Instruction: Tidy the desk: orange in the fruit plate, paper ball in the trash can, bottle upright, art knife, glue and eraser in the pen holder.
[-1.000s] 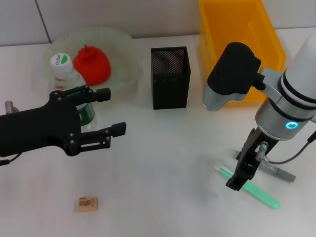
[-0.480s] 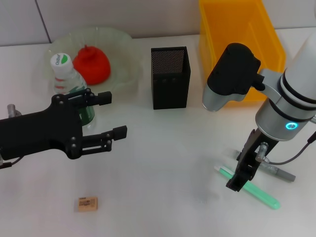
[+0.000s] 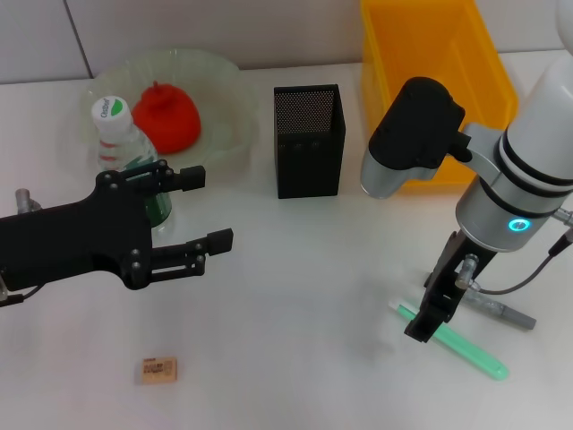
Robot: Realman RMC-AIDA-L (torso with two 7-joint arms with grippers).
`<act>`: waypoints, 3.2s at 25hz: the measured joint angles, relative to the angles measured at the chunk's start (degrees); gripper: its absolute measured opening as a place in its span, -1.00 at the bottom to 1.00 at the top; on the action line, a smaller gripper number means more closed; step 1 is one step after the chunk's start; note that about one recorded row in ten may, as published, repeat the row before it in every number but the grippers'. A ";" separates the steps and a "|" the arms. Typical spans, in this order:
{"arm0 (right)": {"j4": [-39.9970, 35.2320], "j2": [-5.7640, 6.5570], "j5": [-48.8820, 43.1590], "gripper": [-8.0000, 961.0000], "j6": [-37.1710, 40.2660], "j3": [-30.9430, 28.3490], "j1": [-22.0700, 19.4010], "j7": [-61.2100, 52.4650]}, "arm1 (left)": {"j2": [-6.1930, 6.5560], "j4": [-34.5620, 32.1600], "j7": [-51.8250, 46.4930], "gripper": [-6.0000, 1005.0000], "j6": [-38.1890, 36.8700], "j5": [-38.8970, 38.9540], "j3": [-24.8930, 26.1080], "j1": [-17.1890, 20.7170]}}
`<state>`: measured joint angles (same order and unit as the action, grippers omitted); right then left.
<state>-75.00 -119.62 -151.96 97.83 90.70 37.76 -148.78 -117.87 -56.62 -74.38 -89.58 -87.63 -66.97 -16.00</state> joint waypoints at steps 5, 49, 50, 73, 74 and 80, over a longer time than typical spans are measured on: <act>1.78 0.00 0.00 0.28 -0.74 0.02 1.32 -0.36 | 0.03 0.02 0.02 0.57 -0.06 0.00 0.07 0.01; 5.03 -0.09 0.00 0.21 -4.07 5.60 3.63 -2.82 | -0.27 0.10 0.10 0.57 -1.21 0.00 2.20 0.70; 5.04 -0.09 -0.01 0.21 -4.15 5.79 3.63 -2.94 | -0.27 0.11 0.10 0.57 -1.27 0.01 2.20 0.70; 5.03 -0.09 -0.27 0.17 -4.71 6.17 3.63 -3.46 | -0.25 0.11 0.12 0.57 -1.55 0.01 2.20 0.71; 5.03 -0.09 -0.27 0.17 -4.71 6.32 3.63 -3.51 | -0.25 0.11 0.12 0.57 -1.56 0.00 2.19 0.71; 5.03 -0.09 -0.26 0.16 -4.86 6.74 3.63 -3.78 | -0.25 0.11 0.11 0.57 -1.56 0.00 2.19 0.71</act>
<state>-69.96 -119.71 -152.22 92.97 97.44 41.39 -152.56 -118.12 -56.51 -74.27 -91.14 -87.62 -64.78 -15.29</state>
